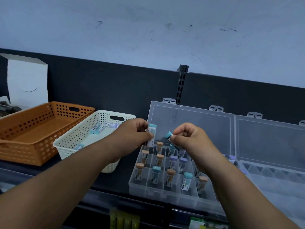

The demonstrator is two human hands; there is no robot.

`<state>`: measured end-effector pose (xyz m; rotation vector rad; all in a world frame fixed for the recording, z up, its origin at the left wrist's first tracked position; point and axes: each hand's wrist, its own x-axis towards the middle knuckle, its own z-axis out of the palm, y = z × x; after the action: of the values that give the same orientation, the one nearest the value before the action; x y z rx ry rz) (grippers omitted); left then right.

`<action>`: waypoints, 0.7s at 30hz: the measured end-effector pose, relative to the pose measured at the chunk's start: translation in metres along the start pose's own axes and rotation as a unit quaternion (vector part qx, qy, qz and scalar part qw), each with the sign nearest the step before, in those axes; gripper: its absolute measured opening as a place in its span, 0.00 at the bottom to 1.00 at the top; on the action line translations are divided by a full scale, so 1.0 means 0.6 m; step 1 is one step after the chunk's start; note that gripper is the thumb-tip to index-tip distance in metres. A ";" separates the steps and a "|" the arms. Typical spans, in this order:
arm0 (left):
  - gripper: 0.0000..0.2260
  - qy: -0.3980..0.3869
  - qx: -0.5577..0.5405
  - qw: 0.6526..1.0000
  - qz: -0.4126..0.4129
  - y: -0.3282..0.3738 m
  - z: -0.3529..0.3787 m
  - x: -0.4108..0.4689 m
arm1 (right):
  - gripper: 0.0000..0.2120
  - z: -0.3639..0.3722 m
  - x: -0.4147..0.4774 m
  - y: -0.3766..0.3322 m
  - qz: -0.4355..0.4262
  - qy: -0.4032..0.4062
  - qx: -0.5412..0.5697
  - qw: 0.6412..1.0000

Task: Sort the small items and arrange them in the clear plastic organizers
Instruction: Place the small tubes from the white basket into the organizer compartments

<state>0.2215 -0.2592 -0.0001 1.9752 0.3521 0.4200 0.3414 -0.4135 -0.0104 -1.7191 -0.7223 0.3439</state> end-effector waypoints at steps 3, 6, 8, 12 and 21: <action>0.05 -0.002 0.017 1.000 0.016 0.000 -0.006 0.007 | 0.12 -0.001 0.004 0.000 -0.009 -0.035 -0.049 0.998; 0.03 0.007 0.043 0.999 0.022 0.000 -0.010 0.012 | 0.15 -0.001 0.009 -0.001 -0.016 -0.058 -0.121 0.991; 0.01 0.015 0.066 0.997 0.023 -0.003 -0.013 0.018 | 0.10 0.000 0.013 -0.002 -0.024 -0.058 -0.149 0.987; 0.05 0.032 0.098 0.994 0.029 -0.014 -0.018 0.030 | 0.05 0.001 0.020 -0.004 -0.039 -0.044 -0.174 0.983; 0.03 0.038 0.134 0.990 0.032 -0.030 -0.025 0.059 | 0.04 0.009 0.046 -0.003 -0.043 -0.039 -0.242 0.969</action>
<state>0.2453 -0.2247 -0.0054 2.2411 0.4113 0.5115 0.3590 -0.3916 -0.0065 -2.1314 -0.9961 0.1828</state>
